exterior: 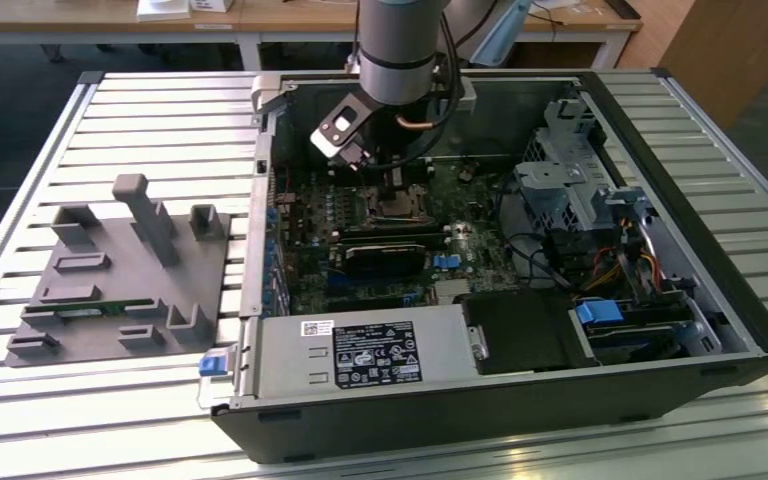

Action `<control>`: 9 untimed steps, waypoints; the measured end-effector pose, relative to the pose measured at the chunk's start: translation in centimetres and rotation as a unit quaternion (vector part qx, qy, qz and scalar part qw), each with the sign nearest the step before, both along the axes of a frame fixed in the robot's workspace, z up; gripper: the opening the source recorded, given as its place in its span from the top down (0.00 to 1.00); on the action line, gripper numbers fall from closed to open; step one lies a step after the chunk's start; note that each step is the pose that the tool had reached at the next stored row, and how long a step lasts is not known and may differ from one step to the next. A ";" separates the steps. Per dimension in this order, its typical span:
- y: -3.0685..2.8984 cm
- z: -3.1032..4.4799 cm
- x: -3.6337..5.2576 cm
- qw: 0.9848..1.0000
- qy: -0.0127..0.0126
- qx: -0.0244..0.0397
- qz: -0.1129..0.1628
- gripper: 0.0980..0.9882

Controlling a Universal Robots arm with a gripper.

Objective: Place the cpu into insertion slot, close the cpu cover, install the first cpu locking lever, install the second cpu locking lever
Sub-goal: 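Close the cpu cover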

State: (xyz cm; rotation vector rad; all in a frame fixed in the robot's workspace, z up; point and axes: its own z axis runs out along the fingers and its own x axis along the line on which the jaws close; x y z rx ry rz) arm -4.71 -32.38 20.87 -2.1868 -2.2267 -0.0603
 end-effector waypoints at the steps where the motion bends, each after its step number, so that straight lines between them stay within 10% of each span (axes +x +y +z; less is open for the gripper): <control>1: 0.00 -0.02 -0.03 1.000 0.000 0.000 0.000 1.00; 9: 0.00 -0.28 -0.54 1.000 0.000 0.000 0.000 1.00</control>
